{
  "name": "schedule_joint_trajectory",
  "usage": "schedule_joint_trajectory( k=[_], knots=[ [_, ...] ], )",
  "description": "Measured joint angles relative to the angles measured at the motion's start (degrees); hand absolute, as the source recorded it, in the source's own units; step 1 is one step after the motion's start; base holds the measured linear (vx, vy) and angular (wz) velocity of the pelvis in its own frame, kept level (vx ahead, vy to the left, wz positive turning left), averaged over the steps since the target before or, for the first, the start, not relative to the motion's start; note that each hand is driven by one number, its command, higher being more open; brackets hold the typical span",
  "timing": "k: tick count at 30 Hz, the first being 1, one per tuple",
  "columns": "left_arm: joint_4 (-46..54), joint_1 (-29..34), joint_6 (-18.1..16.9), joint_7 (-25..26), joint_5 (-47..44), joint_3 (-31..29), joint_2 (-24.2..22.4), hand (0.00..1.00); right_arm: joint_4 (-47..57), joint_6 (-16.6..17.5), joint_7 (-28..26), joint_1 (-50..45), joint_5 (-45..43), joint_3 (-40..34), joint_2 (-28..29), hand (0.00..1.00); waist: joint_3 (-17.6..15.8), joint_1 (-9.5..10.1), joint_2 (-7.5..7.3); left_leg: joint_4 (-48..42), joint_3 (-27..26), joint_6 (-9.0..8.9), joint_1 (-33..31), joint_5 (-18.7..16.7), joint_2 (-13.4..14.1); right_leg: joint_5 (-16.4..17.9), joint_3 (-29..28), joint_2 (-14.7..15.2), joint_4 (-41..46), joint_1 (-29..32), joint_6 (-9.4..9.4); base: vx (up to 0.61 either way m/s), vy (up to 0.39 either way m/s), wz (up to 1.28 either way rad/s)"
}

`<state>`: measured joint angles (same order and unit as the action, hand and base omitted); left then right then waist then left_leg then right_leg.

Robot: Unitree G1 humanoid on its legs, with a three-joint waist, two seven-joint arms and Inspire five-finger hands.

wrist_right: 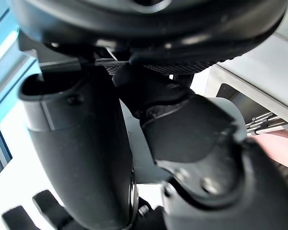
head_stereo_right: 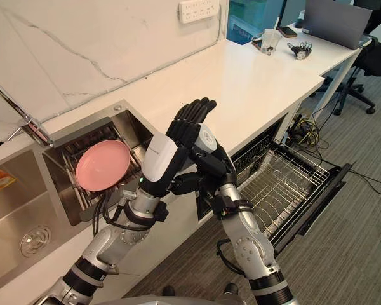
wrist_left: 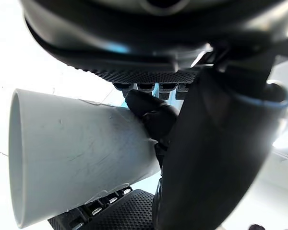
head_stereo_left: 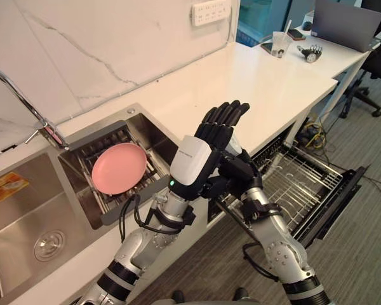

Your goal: Walk over to the sink, pick up the cup, carry it to the dishwasher, place the cup inside the dishwasher, then close the dishwasher door

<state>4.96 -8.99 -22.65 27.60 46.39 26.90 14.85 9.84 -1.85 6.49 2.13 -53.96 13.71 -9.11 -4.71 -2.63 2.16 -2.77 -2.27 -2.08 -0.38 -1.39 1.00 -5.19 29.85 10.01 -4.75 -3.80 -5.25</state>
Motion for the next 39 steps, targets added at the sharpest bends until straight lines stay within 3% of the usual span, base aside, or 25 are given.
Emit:
schedule_joint_trajectory(
  k=[6, 13, 15, 18, 20, 21, 23, 24, 26, 33, 36, 39],
  knots=[
    [2.3, 1.4, -4.1, 0.1, 0.2, 2.5, 0.0, 1.0, -4.0, 5.5, 8.5, 0.0, 0.2, -4.3, 2.6, 0.0, 0.0, 0.0, 0.03, 0.4, -0.1, 0.07, 0.2, 0.2, -0.1, -0.1, -0.1, 0.0, 0.0, 0.0, -0.04, 0.0, 0.004, -0.01],
    [6.5, 3.5, -8.3, -1.8, -5.5, 2.9, -0.1, 1.0, -4.8, 11.5, 12.7, 0.1, 0.2, -13.8, 2.8, 0.0, 0.1, 0.09, 0.09, 0.7, -0.6, 0.09, 0.6, 0.2, 0.0, -0.1, -0.6, 0.0, 0.0, 0.0, -0.08, 0.0, 0.006, -0.03],
    [6.9, 4.0, -9.2, -3.8, -8.7, 2.9, -0.1, 1.0, -4.9, 12.7, 13.4, 0.1, 0.2, -16.1, 2.8, 0.0, 0.1, 0.08, 0.14, 0.8, -0.9, 0.09, 0.9, 0.2, 0.0, -0.1, -0.9, 0.0, 0.0, 0.0, -0.07, -0.01, 0.009, -0.08],
    [7.3, 5.4, -9.5, -11.3, -19.7, 2.9, -0.3, 1.0, -4.9, 13.8, 13.8, 0.1, 0.2, -19.5, 2.8, 0.0, 0.1, -0.18, 0.16, 0.9, -1.5, 0.09, 1.1, 0.2, 0.1, -0.2, -1.4, 0.0, 0.0, 0.1, -0.06, -0.03, 0.012, -0.09],
    [8.8, 6.6, -7.3, -21.5, -35.8, 3.8, -0.5, 1.0, -5.1, 14.4, 13.8, 0.1, 0.4, -22.2, 2.8, 0.0, 0.1, -0.38, 0.17, 1.0, -1.9, 0.1, 0.8, 0.2, 0.1, -0.4, -1.9, 0.0, 0.0, 0.7, -0.02, -0.02, 0.011, -0.1],
    [8.9, 6.7, -6.2, -23.9, -40.0, 4.1, -0.7, 1.0, -5.3, 14.5, 13.8, 0.1, 0.7, -22.9, 2.8, 0.0, 0.1, -0.38, 0.16, 1.0, -2.1, 0.1, 0.8, 0.2, 0.1, -0.5, -2.0, 0.0, 0.0, 0.7, -0.02, -0.02, 0.013, -0.1],
    [8.7, 7.5, 0.3, -32.0, -54.8, 4.3, -2.7, 1.0, -6.5, 14.5, 13.3, 0.1, 2.1, -25.6, 2.8, 0.0, 0.1, -0.45, 0.15, 1.1, -2.7, 0.1, 0.9, 0.2, 0.1, -0.6, -2.6, 0.0, 0.0, 1.0, -0.04, -0.02, 0.015, -0.11],
    [8.4, 7.7, 2.0, -33.5, -57.9, 4.2, -3.2, 1.0, -7.0, 14.5, 13.0, 0.1, 2.4, -26.3, 2.8, 0.0, 0.1, -0.52, 0.14, 1.1, -2.8, 0.1, 0.9, 0.2, 0.1, -0.7, -2.7, 0.0, 0.0, 1.1, -0.06, -0.01, 0.012, -0.08],
    [4.0, 8.0, 8.6, -38.8, -67.1, 4.5, -4.9, 1.0, -8.8, 14.5, 11.7, 0.1, 2.6, -29.3, 2.7, 0.0, 0.1, -0.81, 0.11, 1.1, -3.0, 0.1, 0.9, 0.2, 0.1, -0.7, -2.9, 0.0, 0.0, 1.1, -0.06, -0.01, 0.005, -0.02],
    [-16.1, 11.0, 20.5, -46.6, -72.2, 5.3, -6.2, 1.0, -13.7, 12.2, 5.4, 0.1, 8.9, -34.2, 0.3, 0.0, -0.2, -2.02, -0.01, 1.6, -3.3, 0.1, 0.7, 0.2, 0.2, -0.7, -3.3, -0.1, 0.0, 1.7, -0.06, 0.0, 0.001, -0.02],
    [-23.6, 12.2, 21.2, -46.1, -70.3, 5.4, -6.3, 1.0, -16.1, 10.5, 2.7, 0.1, 12.0, -34.2, -1.3, 0.0, -0.6, -1.92, 0.0, 1.6, -3.4, 0.1, 0.8, 0.2, 0.3, -0.7, -3.4, -0.1, 0.0, 1.7, -0.06, 0.0, 0.0, 0.0],
    [-32.3, 13.5, 20.8, -41.1, -61.7, 2.5, -6.4, 1.0, -19.1, 9.3, 0.0, 0.3, 18.0, -31.8, -2.4, 0.0, -1.6, -1.53, -0.06, 1.5, -3.3, 0.09, 1.2, 0.2, 0.3, -0.7, -3.3, -0.1, 0.0, 1.2, -0.07, 0.0, 0.0, 0.0]
  ],
)
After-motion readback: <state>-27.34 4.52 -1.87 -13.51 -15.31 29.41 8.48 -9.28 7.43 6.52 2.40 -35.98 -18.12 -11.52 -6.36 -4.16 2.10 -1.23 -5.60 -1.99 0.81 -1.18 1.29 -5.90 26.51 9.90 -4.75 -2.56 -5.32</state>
